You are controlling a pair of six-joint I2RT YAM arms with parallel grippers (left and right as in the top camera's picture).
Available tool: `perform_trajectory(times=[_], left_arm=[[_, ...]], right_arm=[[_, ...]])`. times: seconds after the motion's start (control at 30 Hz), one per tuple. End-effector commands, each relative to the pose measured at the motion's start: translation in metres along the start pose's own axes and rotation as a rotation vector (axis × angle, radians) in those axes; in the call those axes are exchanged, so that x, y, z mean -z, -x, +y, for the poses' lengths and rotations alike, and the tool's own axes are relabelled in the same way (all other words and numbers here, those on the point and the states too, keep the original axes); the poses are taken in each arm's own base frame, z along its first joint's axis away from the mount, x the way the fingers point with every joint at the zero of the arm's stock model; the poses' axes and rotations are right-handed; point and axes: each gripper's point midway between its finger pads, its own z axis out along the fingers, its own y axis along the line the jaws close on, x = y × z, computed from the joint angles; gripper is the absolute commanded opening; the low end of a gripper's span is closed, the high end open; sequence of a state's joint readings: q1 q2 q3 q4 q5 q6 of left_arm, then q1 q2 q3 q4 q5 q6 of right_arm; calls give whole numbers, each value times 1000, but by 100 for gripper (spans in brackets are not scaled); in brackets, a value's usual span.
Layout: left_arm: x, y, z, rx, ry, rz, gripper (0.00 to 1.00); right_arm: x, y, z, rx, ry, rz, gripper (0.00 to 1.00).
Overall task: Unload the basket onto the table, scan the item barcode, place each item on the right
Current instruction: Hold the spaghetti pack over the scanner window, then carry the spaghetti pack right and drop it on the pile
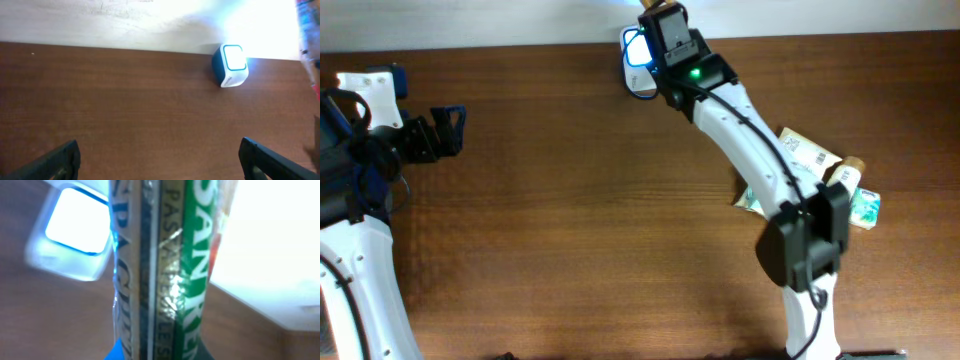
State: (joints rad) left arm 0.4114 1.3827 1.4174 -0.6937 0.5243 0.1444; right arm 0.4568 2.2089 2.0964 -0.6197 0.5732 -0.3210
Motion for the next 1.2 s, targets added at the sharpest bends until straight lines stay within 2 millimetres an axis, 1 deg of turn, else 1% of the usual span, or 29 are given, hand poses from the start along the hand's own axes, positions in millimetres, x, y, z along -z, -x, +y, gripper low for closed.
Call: perform_trajectory(times=[0.0, 0.07, 0.1, 0.13, 0.17, 0.2, 0.27, 0.3, 0.4, 0.5, 0.63, 0.67, 0.7, 0.73, 0.8, 0.83, 0.9, 0.93, 0.97, 1.0, 1.03, 1.07, 1.1, 1.17], left_arm=[[4, 5, -5, -5, -11, -15, 99], [4, 5, -5, -5, -11, -15, 99], [4, 5, -5, -5, -11, -15, 99], [4, 5, -5, -5, -11, -15, 99], [4, 5, -5, -5, -11, -15, 99], [4, 5, -5, -5, -10, -15, 99], [4, 5, -5, -5, -11, -15, 99], [4, 5, -5, -5, -11, -15, 99], [4, 5, -5, -5, -11, -15, 99], [4, 5, -5, -5, -11, -15, 99], [4, 5, -5, -5, -11, -15, 99], [4, 5, -5, -5, -11, -15, 99], [4, 5, -5, -5, -11, -15, 99], [4, 5, -5, -5, -11, -15, 99], [4, 5, -5, -5, -11, -15, 99], [4, 5, -5, -5, -11, -15, 99], [4, 5, -5, -5, -10, -15, 99], [4, 5, -5, -5, -11, -15, 99], [4, 5, -5, -5, -10, -15, 99], [4, 5, -5, -5, -11, -15, 99], [4, 5, -5, -5, -11, -15, 99], [4, 5, -5, -5, -11, -15, 99], [4, 5, -5, -5, -11, -15, 99], [4, 5, -5, -5, -11, -15, 99]], right_arm=[[-29, 0, -18, 127, -267, 35, 4], [-48, -9, -11, 169, -377, 71, 4], [-54, -12, -6, 166, -400, 78, 4], [-60, -16, 4, 177, -390, 81, 4], [-61, -17, 8, 180, -387, 81, 4], [-59, -13, 11, 171, -391, 67, 4], [-54, -7, 5, 135, -439, 51, 4], [-52, -5, 5, 135, -444, 49, 4], [-50, -3, 11, 143, -438, 44, 4], [-48, -2, 13, 192, -434, 50, 4], [-44, -3, 11, 210, -423, 64, 4], [-39, 0, 8, 203, -418, 56, 4], [-33, 4, 4, 177, -405, 43, 4], [-25, 8, 3, 163, -352, 27, 4], [1, 18, 0, 87, -195, -20, 4], [25, 27, -5, 20, -63, -65, 4], [66, 37, -15, -85, 91, -117, 4], [100, 42, -18, -151, 247, -155, 4], [142, 41, -23, -219, 439, -187, 4], [171, 33, -34, -293, 563, -185, 4], [189, 22, -44, -361, 630, -154, 4], [202, 2, -61, -432, 664, -100, 4], [207, -27, -83, -480, 641, -19, 4], [200, -79, -112, -554, 580, 147, 4]])
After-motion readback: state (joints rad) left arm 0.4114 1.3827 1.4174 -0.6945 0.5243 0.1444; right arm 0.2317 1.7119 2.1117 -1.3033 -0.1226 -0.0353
